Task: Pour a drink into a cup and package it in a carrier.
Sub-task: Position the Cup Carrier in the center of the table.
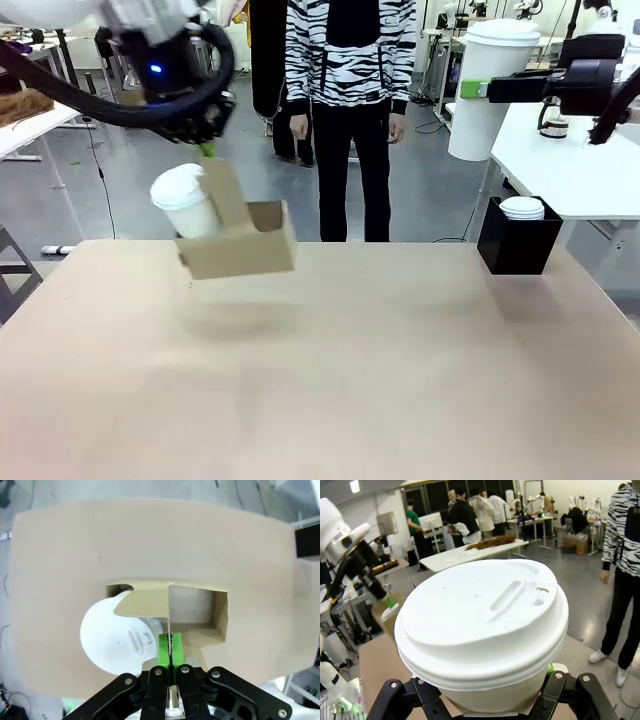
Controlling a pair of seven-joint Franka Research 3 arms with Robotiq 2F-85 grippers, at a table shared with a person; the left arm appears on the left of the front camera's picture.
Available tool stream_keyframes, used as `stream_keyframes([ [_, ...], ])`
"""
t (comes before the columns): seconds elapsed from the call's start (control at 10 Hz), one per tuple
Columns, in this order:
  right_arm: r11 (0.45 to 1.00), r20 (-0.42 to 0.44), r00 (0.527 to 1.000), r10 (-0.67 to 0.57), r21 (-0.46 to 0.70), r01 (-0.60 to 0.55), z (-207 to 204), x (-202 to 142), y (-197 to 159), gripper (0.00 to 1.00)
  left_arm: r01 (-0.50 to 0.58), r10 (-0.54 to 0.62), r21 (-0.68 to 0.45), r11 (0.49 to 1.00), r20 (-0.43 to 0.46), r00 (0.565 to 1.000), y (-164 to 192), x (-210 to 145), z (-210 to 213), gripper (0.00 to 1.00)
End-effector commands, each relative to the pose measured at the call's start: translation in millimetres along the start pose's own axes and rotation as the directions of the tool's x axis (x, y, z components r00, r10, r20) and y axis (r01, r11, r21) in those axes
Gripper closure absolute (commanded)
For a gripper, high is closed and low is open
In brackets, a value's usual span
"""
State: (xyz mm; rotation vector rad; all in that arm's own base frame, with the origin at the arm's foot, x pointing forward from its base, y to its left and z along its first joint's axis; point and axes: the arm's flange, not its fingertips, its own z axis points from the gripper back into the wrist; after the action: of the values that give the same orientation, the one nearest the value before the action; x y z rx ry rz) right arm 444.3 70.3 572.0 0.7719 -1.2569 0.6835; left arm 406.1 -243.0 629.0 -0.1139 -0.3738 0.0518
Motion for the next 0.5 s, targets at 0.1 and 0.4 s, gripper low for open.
stream_keyframes([
  [0.1,1.000,0.005,1.000,0.013,0.003,-0.013,-2,3,0,0.19,0.005,-0.002,0.067,0.998,-0.045,0.999,-60,-27,-27,0.98],
  [0.4,1.000,0.005,1.000,0.013,0.003,-0.013,-2,3,0,0.19,0.033,-0.018,0.124,0.992,-0.117,0.993,-102,-60,-68,0.98],
])
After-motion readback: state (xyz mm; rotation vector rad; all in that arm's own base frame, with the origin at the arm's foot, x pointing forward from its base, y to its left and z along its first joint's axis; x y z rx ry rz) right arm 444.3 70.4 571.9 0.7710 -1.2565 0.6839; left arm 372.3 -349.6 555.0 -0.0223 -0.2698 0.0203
